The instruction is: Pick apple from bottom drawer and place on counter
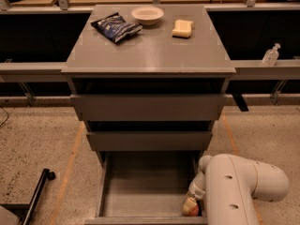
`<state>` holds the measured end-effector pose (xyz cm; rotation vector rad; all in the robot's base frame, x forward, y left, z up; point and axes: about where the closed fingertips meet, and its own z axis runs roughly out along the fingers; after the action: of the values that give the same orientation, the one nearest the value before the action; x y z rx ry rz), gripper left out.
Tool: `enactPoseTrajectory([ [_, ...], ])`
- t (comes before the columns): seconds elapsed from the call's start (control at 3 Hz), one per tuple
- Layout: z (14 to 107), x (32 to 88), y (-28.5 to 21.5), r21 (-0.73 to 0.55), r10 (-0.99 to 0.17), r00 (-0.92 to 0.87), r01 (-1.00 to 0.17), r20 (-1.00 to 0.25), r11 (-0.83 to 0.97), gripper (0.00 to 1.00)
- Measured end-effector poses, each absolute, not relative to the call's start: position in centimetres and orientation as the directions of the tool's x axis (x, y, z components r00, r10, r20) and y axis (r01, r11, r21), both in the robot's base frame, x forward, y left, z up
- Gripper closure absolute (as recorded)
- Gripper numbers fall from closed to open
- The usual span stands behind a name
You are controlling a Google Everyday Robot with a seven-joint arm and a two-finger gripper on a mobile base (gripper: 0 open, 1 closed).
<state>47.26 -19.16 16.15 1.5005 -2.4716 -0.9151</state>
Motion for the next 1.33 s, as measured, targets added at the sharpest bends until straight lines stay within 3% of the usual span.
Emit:
enactPoseTrajectory([
  [0.67, 16.3, 47.9, -20.3, 0.53, -0.835, -0.509, -0.776, -0.209, 0.341, 1.0],
  [1.0, 16.8, 48.1, -20.2, 0.516, -0.84, -0.495, -0.791, -0.223, 0.329, 0.84],
  [1.33, 17.5, 48.4, -20.1, 0.499, -0.836, -0.49, -0.804, -0.248, 0.323, 0.6],
])
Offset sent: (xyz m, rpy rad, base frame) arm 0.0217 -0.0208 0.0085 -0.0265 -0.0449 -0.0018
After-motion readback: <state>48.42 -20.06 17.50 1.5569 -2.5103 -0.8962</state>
